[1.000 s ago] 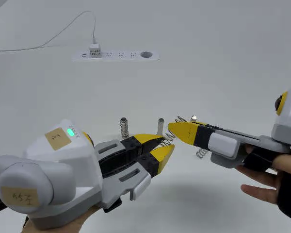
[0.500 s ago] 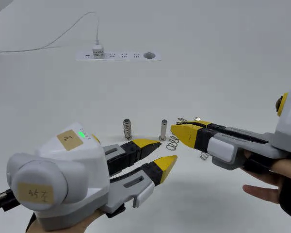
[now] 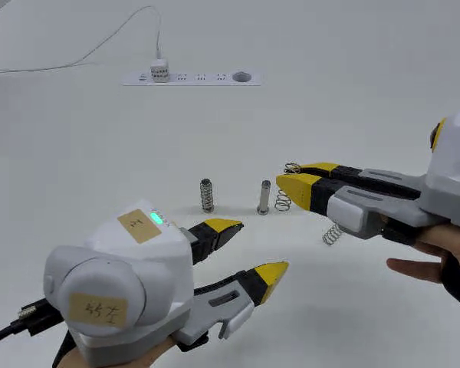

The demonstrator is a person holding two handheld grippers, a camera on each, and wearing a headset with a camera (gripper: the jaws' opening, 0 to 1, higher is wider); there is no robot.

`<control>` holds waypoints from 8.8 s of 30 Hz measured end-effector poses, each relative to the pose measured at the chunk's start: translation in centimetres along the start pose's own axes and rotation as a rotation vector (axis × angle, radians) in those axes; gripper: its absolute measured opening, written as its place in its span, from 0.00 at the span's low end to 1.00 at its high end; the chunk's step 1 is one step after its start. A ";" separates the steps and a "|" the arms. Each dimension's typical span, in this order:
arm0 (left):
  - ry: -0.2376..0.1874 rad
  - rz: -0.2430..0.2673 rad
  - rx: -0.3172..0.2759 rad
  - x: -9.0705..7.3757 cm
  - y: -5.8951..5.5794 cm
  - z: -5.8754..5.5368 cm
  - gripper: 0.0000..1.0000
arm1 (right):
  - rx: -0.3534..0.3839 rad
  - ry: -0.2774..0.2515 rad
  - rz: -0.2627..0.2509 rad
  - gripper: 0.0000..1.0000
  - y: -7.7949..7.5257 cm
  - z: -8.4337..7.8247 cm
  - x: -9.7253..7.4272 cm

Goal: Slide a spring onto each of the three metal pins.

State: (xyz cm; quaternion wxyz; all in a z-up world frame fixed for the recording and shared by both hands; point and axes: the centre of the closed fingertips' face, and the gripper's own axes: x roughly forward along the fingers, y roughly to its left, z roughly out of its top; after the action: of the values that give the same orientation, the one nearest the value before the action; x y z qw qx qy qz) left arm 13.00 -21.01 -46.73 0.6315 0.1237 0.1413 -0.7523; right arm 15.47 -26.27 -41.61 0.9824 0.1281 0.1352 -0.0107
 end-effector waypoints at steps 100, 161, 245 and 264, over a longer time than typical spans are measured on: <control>0.047 0.067 -0.074 0.1 1.4 -2.4 0.60 | -0.186 0.170 -0.131 0.12 -5.1 -6.4 5.9; 0.053 -0.004 0.064 7.0 -0.8 0.1 0.57 | -0.056 0.082 -0.205 0.54 -4.8 -2.2 -6.4; 0.087 -0.126 0.124 9.8 -2.5 0.1 0.09 | 0.003 0.064 -0.263 0.47 -6.5 -3.8 -10.4; -0.005 -0.142 0.073 5.4 -2.6 1.4 0.09 | 0.147 0.027 -0.150 0.39 -4.0 -2.5 -7.7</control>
State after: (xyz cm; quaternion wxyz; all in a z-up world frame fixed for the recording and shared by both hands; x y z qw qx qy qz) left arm 9.54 -26.11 -47.23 0.5721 0.1343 0.1207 -0.8001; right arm 7.17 -29.59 -42.90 0.9648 0.1897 0.1566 -0.0926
